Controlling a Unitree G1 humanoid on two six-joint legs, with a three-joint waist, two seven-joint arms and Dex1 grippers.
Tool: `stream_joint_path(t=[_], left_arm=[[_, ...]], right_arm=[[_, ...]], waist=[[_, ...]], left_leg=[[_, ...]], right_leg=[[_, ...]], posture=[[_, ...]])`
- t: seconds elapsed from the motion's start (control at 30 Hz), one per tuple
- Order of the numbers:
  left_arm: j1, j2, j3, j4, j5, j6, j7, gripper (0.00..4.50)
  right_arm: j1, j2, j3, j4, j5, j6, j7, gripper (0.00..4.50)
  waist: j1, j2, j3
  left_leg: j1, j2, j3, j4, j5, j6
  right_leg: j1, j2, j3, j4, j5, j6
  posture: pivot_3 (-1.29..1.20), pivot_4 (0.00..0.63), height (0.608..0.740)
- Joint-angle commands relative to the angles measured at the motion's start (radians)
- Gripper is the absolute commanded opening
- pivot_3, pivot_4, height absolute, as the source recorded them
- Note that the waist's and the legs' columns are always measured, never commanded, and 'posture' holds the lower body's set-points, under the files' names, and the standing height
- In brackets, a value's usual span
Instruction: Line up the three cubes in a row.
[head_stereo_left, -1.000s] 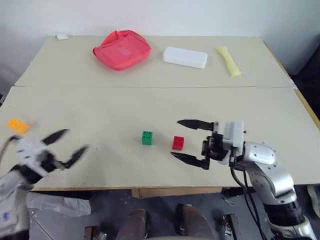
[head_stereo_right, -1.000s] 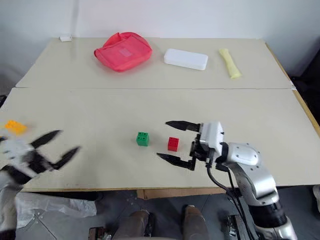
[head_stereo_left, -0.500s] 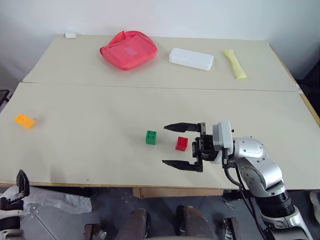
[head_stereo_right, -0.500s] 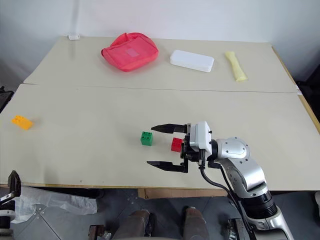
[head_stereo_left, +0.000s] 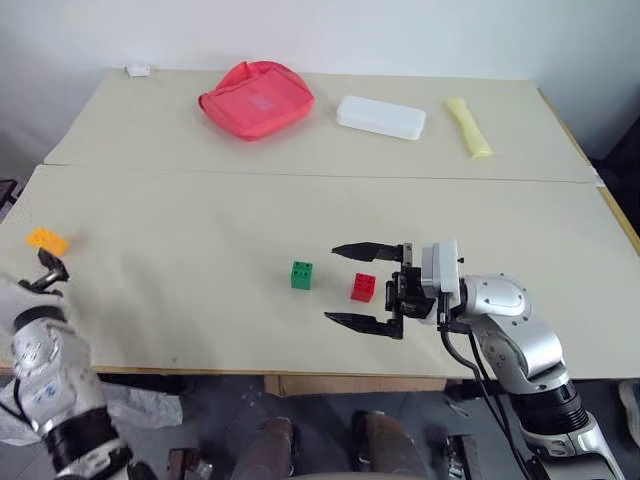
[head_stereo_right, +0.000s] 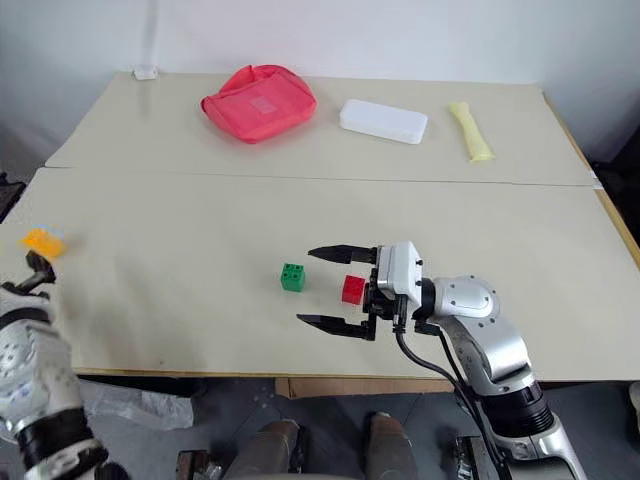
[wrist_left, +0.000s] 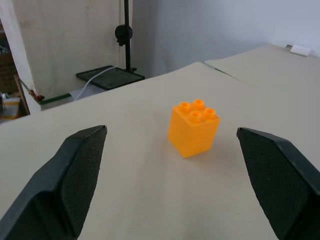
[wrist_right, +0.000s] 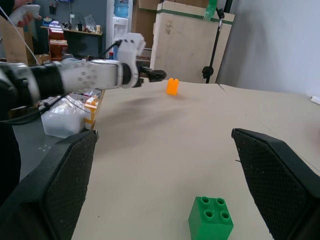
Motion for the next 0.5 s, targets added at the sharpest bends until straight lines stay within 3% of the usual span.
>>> stream_joint_path(t=[0.03, 0.5], left_arm=[[-0.080, 0.060, -0.014, 0.137, 0.048, -0.036, 0.050, 4.40], [-0.369, 0.186, -0.119, 0.654, 0.094, -0.244, 0.070, 4.40]], right_arm=[[0.000, 0.004, -0.012, -0.037, 0.004, -0.001, -0.016, 4.50], [0.031, 0.007, -0.008, -0.080, -0.010, 0.013, -0.073, 4.50]], waist=[[-0.002, 0.000, 0.000], [-0.002, 0.000, 0.000]], left_leg=[[0.000, 0.000, 0.000, 0.000, 0.000, 0.000], [0.000, -0.001, 0.001, 0.000, 0.000, 0.000]], right_leg=[[0.000, 0.000, 0.000, 0.000, 0.000, 0.000], [-0.001, 0.000, -0.006, 0.001, 0.000, 0.000]], posture=[[0.00, 0.150, 0.740], [0.00, 0.150, 0.740]])
